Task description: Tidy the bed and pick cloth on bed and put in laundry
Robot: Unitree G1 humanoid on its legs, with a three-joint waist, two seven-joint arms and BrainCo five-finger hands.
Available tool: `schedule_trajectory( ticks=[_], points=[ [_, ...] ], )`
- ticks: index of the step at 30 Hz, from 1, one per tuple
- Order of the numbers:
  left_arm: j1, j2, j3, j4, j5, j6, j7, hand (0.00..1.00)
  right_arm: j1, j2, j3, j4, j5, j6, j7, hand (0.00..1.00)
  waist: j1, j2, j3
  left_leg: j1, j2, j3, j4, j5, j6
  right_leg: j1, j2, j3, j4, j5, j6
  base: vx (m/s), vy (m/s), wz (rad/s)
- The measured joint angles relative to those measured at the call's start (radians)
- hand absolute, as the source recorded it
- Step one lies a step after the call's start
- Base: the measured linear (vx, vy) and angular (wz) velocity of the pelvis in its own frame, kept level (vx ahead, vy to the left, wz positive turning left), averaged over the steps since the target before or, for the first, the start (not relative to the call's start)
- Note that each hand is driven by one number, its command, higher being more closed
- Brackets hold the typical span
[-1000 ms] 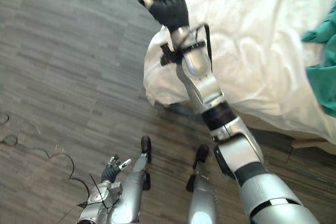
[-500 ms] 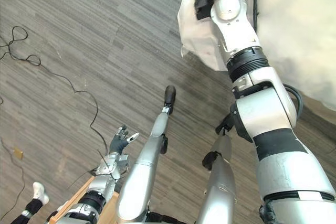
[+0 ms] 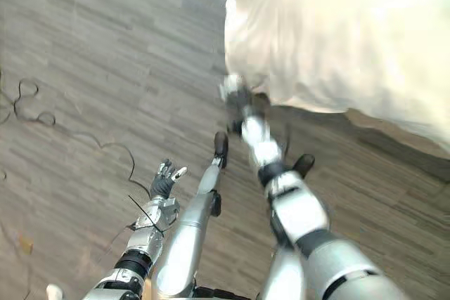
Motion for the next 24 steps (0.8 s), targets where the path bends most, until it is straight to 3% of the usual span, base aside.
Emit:
schedule_trajectory(
  ticks=[1, 2, 5, 9, 12, 18, 19, 24],
  points=[
    [0.009, 0.001, 0.004, 0.000, 0.000, 0.008, -0.003, 0.00, 0.048, 0.004, -0.025, -0.001, 0.000, 0.004, 0.000, 1.00, -0.015, -0.012, -0.007, 0.023, 0.002, 0.008, 0.000, -0.009, -0.006, 0.016, 0.000, 0.004, 0.004, -0.008, -0.002, 0.05, -0.072, -0.26],
    [0.026, 0.003, 0.007, 0.004, 0.000, 0.014, -0.008, 0.00, 0.123, 0.003, -0.054, -0.017, -0.005, 0.007, 0.002, 0.00, -0.032, -0.035, -0.021, 0.075, 0.008, 0.026, 0.000, -0.025, -0.007, 0.050, 0.006, 0.020, 0.010, -0.021, -0.002, 0.05, -0.088, -0.33],
    [0.073, 0.020, -0.001, 0.023, 0.000, 0.039, -0.017, 0.00, 0.292, 0.006, -0.148, -0.159, -0.031, 0.002, 0.010, 0.00, -0.052, -0.078, -0.133, 0.189, 0.028, 0.083, -0.001, -0.061, -0.016, 0.135, 0.032, 0.055, -0.007, -0.038, -0.002, 0.08, -0.105, -0.46],
    [0.133, 0.028, -0.019, 0.081, 0.003, 0.054, -0.016, 0.00, 0.393, 0.002, -0.205, -0.227, -0.066, -0.013, 0.008, 0.00, -0.084, -0.080, -0.266, 0.312, 0.038, 0.124, -0.002, -0.099, -0.023, 0.255, 0.056, 0.083, -0.061, -0.042, -0.001, 0.12, -0.085, -0.29],
    [0.160, 0.053, -0.025, 0.164, 0.084, 0.081, -0.017, 0.00, 0.434, -0.004, -0.234, -0.195, -0.104, -0.005, 0.010, 0.00, -0.124, -0.081, -0.308, 0.387, 0.035, 0.136, -0.007, -0.128, -0.028, 0.340, 0.060, 0.095, -0.109, -0.039, 0.003, 0.11, -0.034, -0.17],
    [0.210, 0.121, -0.039, 0.253, 0.190, 0.126, -0.015, 0.00, 0.492, -0.001, -0.280, -0.105, -0.156, 0.032, 0.011, 0.00, -0.141, -0.097, -0.322, 0.488, 0.041, 0.215, 0.000, -0.167, -0.042, 0.390, 0.078, 0.170, -0.116, -0.025, 0.005, 0.09, -0.015, -0.37],
    [0.228, 0.135, -0.037, 0.254, 0.192, 0.130, -0.015, 0.00, 0.491, -0.005, -0.300, -0.095, -0.157, 0.032, 0.011, 0.00, -0.155, -0.097, -0.322, 0.511, 0.050, 0.232, 0.000, -0.177, -0.049, 0.395, 0.086, 0.172, -0.096, -0.034, -0.003, 0.07, -0.019, -0.44],
    [0.239, 0.155, 0.001, 0.253, 0.196, 0.138, -0.015, 0.00, 0.516, -0.033, -0.328, -0.086, -0.158, 0.039, 0.009, 0.00, -0.164, -0.104, -0.325, 0.549, 0.082, 0.281, 0.078, -0.253, -0.063, 0.416, 0.113, 0.162, -0.078, -0.059, -0.047, 0.05, -0.041, -0.40]
  ],
)
